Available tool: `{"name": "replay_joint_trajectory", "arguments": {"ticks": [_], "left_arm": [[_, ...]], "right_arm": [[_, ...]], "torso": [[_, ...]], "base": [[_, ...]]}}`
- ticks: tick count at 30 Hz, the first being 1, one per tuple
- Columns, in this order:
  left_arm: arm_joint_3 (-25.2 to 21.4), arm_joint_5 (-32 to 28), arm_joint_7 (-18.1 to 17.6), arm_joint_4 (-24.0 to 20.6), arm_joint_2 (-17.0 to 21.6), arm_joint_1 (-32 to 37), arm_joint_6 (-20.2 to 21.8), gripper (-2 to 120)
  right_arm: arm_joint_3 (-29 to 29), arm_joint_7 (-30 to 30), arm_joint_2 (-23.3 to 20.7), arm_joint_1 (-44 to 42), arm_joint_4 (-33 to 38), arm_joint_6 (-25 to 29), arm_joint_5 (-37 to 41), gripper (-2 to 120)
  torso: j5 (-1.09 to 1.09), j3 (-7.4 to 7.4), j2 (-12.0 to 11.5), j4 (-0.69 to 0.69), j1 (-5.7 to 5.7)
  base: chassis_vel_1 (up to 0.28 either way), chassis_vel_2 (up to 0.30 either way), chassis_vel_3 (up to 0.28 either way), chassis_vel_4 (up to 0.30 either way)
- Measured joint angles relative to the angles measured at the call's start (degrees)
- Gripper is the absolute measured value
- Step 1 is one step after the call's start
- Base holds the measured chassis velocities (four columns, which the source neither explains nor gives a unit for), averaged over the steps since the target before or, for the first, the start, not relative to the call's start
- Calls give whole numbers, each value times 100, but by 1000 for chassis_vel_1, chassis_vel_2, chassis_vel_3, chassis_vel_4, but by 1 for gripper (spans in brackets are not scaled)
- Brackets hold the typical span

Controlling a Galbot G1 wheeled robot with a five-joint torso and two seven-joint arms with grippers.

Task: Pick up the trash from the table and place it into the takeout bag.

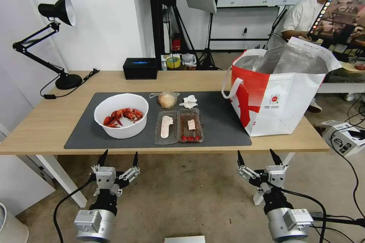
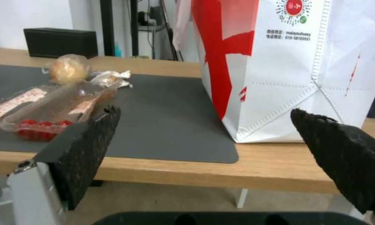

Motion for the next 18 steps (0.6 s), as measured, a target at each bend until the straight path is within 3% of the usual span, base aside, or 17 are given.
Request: {"name": "replay_joint_trajectory", "arguments": {"ticks": [18], "left_arm": [[0,0,0,0,0,0,0,100]], "right_arm": [[0,0,0,0,0,0,0,100]], "torso": [[0,0,0,0,0]], "base": [[0,0,0,0]]}}
